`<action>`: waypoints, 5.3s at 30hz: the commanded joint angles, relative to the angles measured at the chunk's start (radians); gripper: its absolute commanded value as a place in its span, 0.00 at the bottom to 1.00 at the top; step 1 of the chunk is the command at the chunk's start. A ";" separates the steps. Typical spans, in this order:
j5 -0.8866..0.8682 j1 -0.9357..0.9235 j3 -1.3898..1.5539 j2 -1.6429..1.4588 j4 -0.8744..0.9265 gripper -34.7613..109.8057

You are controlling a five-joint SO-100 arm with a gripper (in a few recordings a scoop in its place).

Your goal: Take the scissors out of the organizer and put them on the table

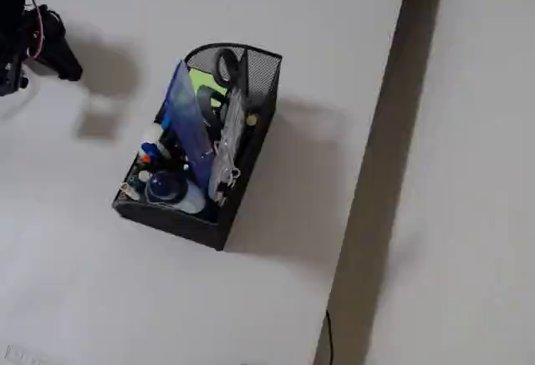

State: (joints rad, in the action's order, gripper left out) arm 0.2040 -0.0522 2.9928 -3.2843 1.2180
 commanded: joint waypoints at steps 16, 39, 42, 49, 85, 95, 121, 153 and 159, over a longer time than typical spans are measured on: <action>0.014 0.014 -0.006 -0.005 -0.002 0.24; 0.130 0.121 -0.005 -0.005 0.008 0.24; 0.181 0.156 0.002 -0.006 -0.005 0.24; 0.222 0.057 0.057 -0.006 -0.476 0.34; -0.163 -0.035 -1.595 1.690 -0.842 0.45; -0.161 -0.057 -1.753 1.862 -0.842 0.41; -0.287 -0.018 -1.812 1.293 -0.453 0.24; -0.377 -0.380 -1.537 1.020 0.407 0.24; -0.374 -0.443 -1.531 1.322 0.393 0.24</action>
State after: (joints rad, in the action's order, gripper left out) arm -0.1657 -0.4510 1.4619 -2.1031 1.6291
